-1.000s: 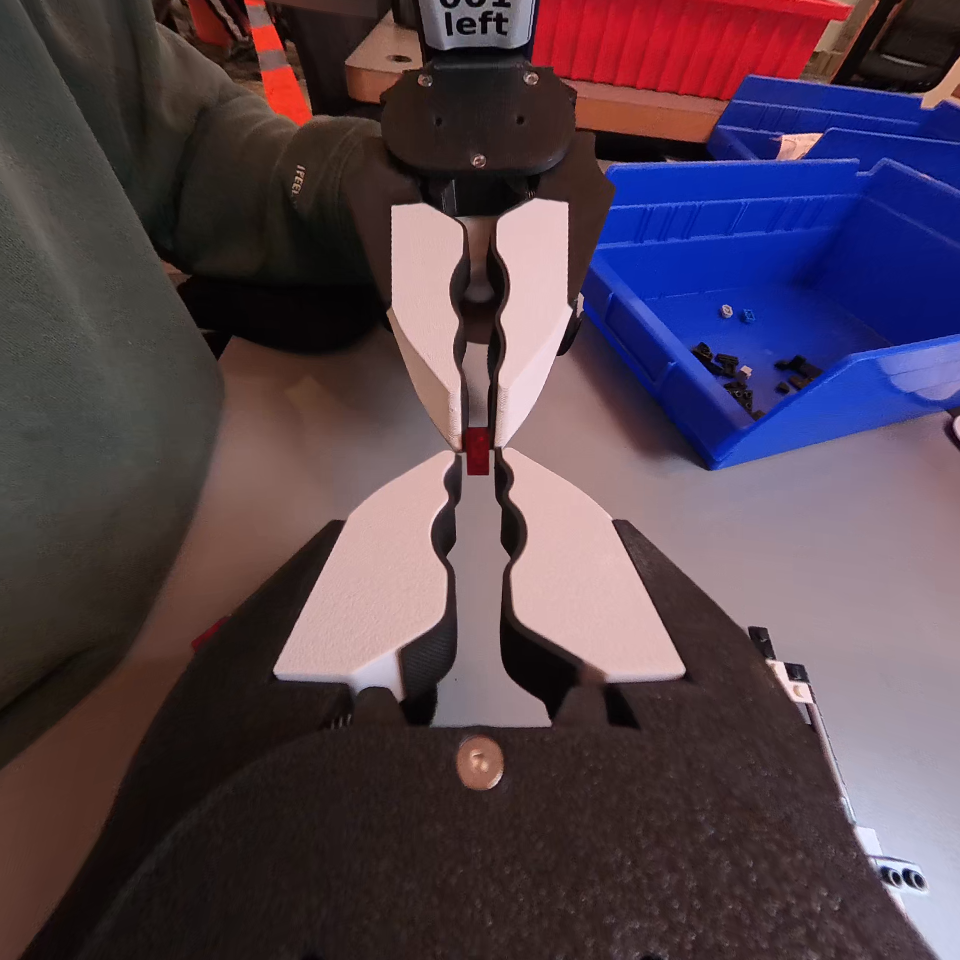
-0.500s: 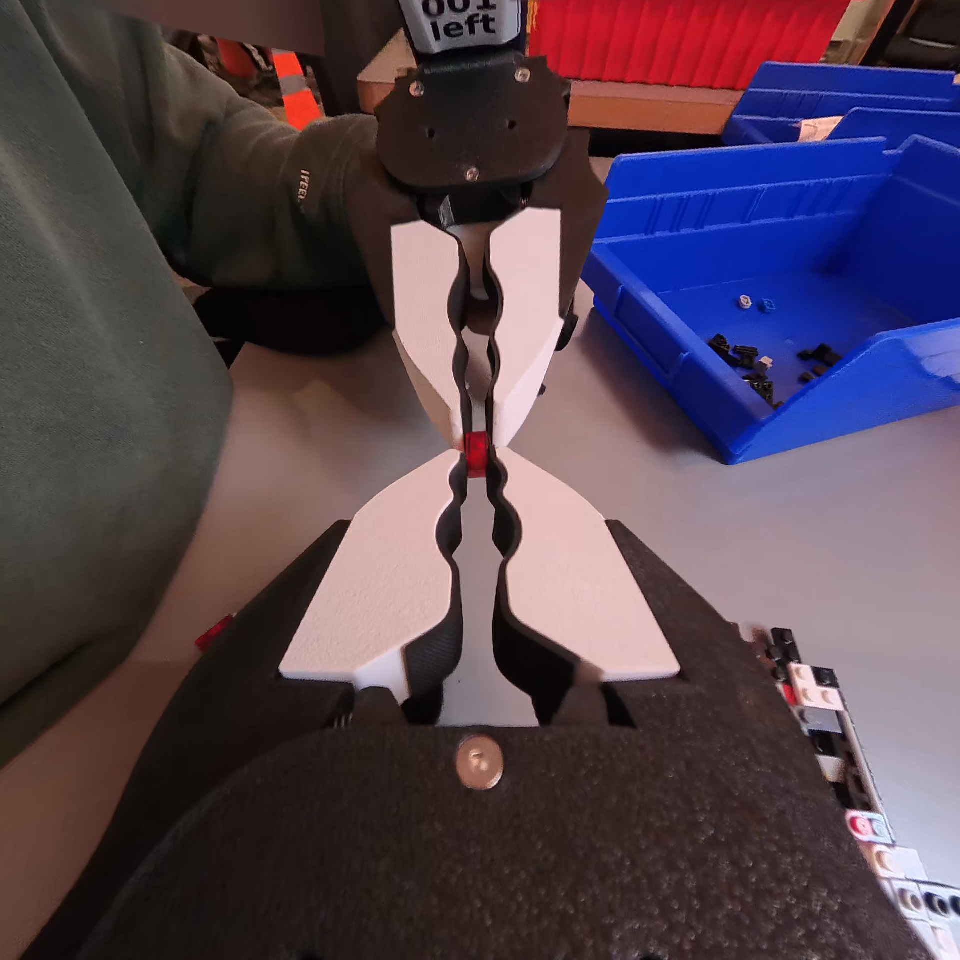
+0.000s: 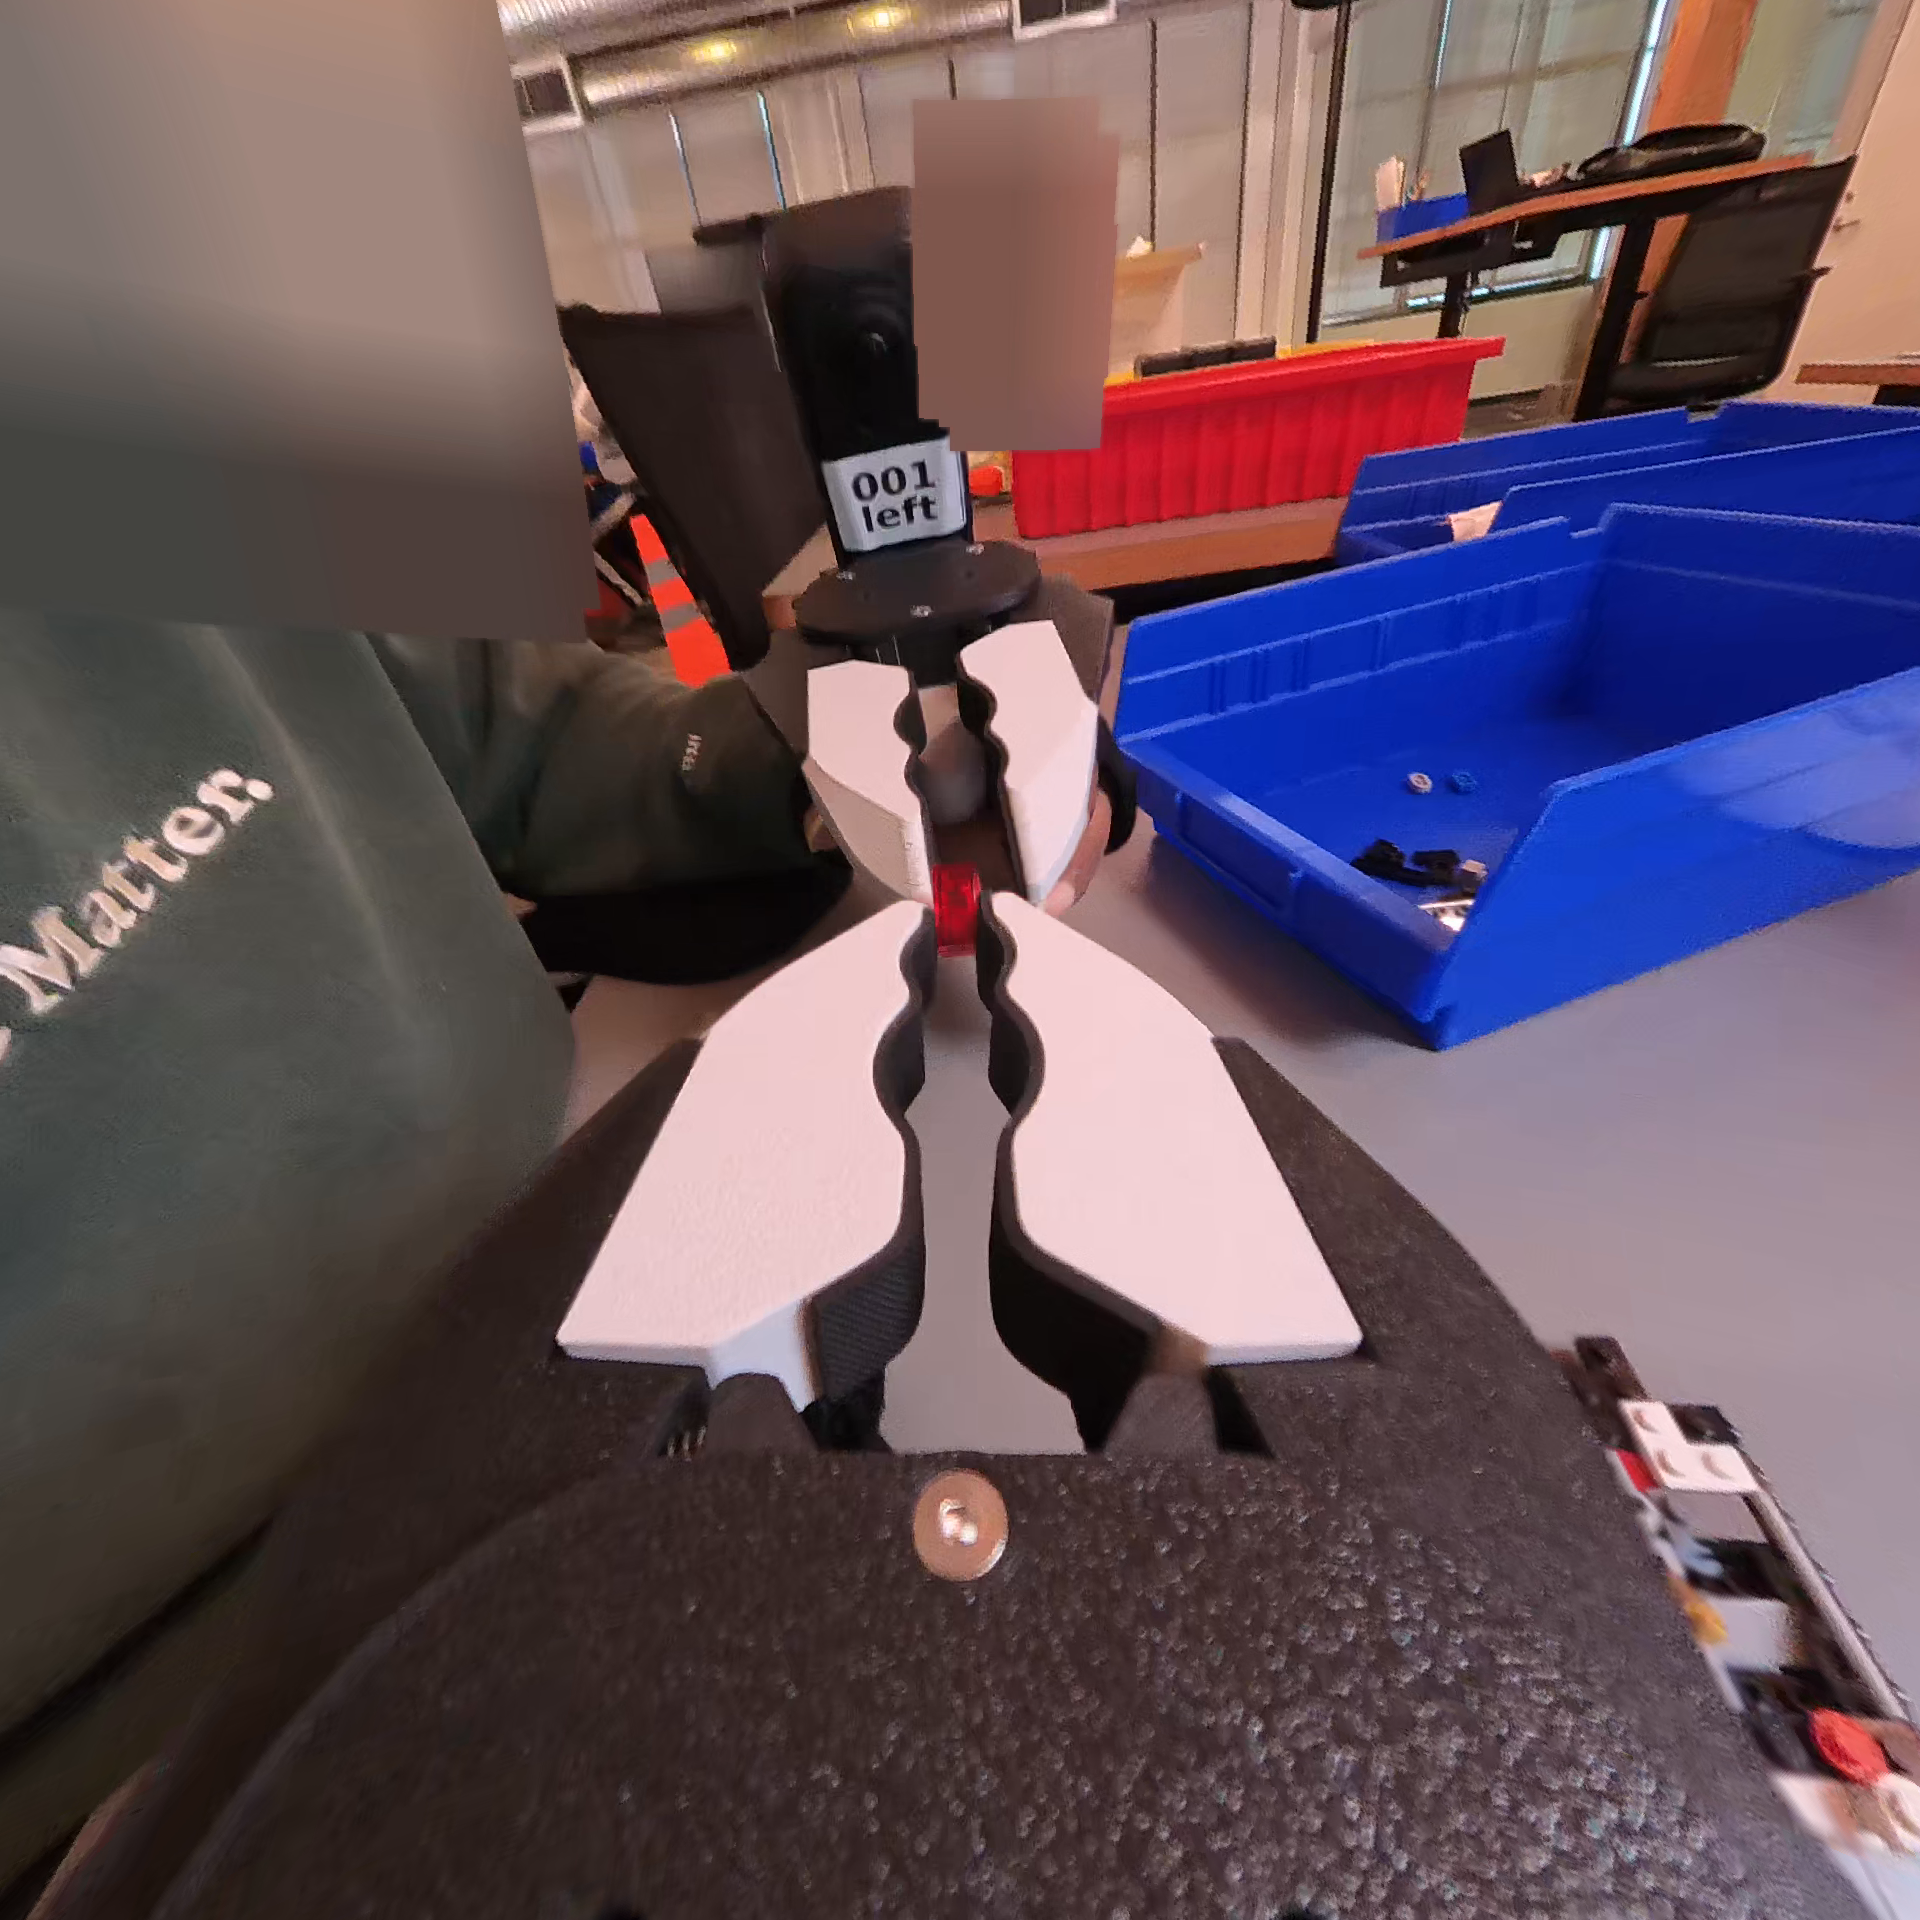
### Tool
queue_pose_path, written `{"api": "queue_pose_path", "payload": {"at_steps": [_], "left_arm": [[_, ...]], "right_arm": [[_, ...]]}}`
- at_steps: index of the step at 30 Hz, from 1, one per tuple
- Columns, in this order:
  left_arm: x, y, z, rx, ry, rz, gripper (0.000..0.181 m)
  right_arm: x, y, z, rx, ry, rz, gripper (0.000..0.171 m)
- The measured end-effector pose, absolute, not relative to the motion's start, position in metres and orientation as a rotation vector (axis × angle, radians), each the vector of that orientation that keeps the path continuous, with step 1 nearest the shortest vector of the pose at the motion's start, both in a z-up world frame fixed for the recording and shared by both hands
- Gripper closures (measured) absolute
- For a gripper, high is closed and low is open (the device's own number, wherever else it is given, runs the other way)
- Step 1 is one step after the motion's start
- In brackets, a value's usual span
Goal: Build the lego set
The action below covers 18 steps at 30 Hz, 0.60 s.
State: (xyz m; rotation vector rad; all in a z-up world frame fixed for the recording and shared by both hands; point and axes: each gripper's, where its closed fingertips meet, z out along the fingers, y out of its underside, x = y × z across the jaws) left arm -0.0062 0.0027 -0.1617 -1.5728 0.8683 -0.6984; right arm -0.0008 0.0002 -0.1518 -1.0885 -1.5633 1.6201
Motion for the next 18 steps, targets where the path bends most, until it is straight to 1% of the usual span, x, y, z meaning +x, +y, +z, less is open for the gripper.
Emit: {"api": "queue_pose_path", "payload": {"at_steps": [5, 10, 14, 18], "left_arm": [[0.0, -0.003, -0.154, -1.527, 0.856, -0.764, 0.176], [0.001, -0.006, -0.152, -1.519, 0.857, -0.801, 0.174], [0.003, -0.01, -0.148, -1.495, 0.854, -0.849, 0.168], [0.004, -0.01, -0.149, -1.491, 0.857, -0.841, 0.174]], "right_arm": [[-0.002, -0.005, -0.15, -1.078, -1.557, 1.652, 0.164], [-0.002, -0.008, -0.149, -1.061, -1.558, 1.671, 0.164], [-0.001, -0.009, -0.149, -1.053, -1.558, 1.675, 0.164], [0.0, -0.012, -0.147, -1.034, -1.555, 1.698, 0.164]]}}
